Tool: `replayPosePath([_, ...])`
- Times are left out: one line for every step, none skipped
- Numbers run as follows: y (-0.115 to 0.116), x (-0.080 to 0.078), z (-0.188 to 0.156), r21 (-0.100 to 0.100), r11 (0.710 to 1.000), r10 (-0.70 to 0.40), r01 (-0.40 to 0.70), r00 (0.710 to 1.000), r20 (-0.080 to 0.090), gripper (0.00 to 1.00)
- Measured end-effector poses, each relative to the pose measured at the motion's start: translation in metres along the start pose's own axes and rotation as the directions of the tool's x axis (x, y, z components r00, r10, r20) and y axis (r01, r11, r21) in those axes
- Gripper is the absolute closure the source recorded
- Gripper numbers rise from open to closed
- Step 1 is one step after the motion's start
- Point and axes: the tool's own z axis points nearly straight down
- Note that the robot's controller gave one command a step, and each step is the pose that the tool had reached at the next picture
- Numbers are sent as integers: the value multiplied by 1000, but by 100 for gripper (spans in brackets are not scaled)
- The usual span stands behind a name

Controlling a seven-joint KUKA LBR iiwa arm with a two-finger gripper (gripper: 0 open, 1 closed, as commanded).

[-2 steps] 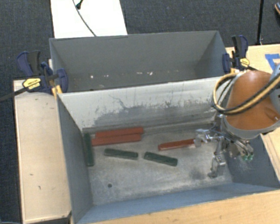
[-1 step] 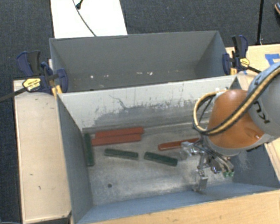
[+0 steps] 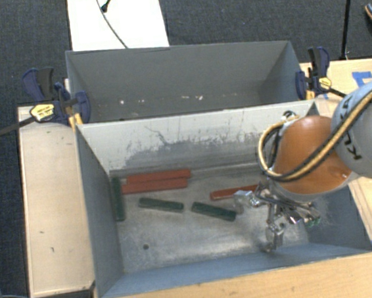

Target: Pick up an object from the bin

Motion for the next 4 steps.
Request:
replayPosePath([-46,4,-22,2,994,-113,113,994,-1,0])
replayPosePath([-50,15,-64,0,893,-450,450,893,-1,0])
replayPosePath([-46,29,-10,-8,696,-718,718,696,-2,0])
replayPosePath([-51,-16,-23,-4,372,-928,928,372,1,0])
